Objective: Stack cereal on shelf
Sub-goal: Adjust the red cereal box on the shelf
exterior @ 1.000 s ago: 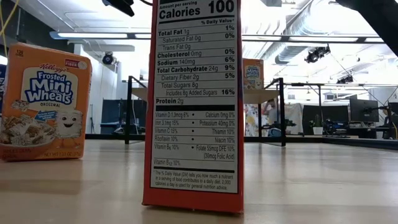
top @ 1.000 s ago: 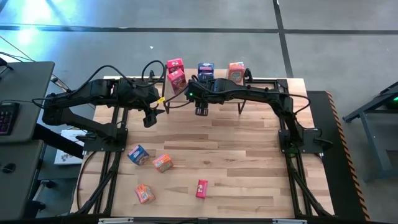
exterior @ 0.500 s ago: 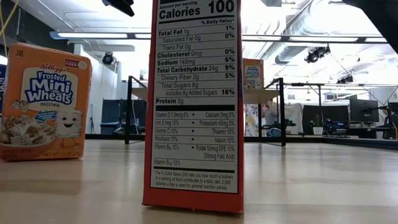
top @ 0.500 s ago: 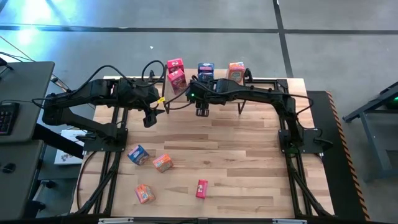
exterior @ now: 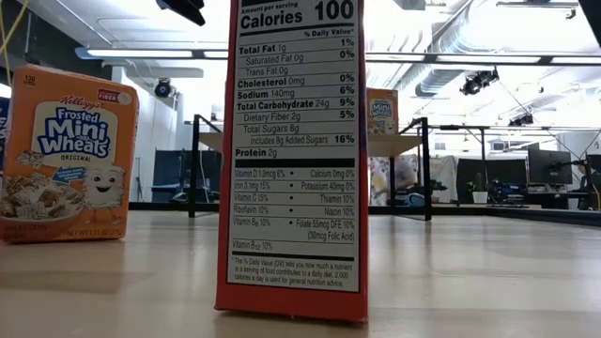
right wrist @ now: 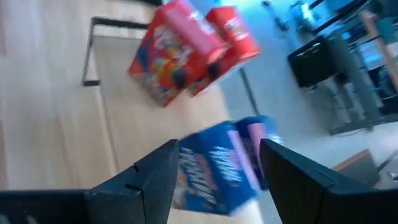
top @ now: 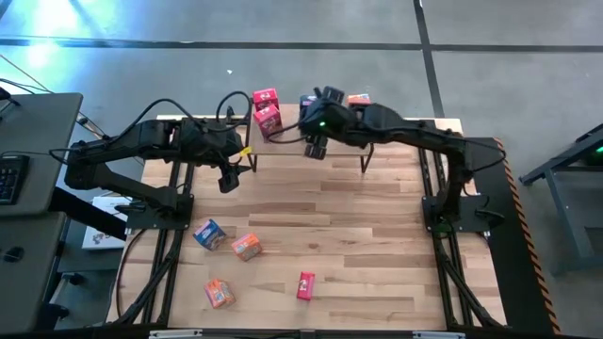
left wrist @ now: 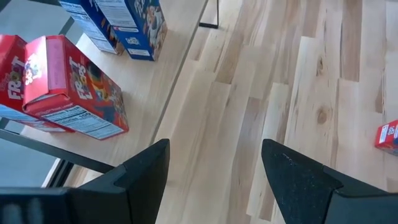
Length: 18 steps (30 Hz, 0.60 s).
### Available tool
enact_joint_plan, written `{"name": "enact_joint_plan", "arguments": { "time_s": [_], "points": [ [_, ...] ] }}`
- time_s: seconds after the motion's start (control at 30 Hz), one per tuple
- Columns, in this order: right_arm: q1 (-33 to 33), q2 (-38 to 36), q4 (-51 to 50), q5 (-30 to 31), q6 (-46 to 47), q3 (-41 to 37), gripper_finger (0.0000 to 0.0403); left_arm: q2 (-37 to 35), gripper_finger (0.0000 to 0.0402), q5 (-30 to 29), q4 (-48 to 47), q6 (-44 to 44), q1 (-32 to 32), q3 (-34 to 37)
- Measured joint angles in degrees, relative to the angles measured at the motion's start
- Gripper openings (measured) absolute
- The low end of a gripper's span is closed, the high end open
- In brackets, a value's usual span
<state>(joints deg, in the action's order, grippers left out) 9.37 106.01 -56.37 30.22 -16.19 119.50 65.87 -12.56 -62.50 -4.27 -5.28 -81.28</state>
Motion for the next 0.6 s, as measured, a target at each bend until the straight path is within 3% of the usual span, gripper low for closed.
{"name": "enact_joint_plan", "arguments": {
  "time_s": [0.6],
  "points": [
    [0.0,-10.3,3.1,1.2,-0.4,0.0,0.0217,-3.0,0.0246,-3.2,26.8,5.0,-0.4,17.7]
  ]
}}
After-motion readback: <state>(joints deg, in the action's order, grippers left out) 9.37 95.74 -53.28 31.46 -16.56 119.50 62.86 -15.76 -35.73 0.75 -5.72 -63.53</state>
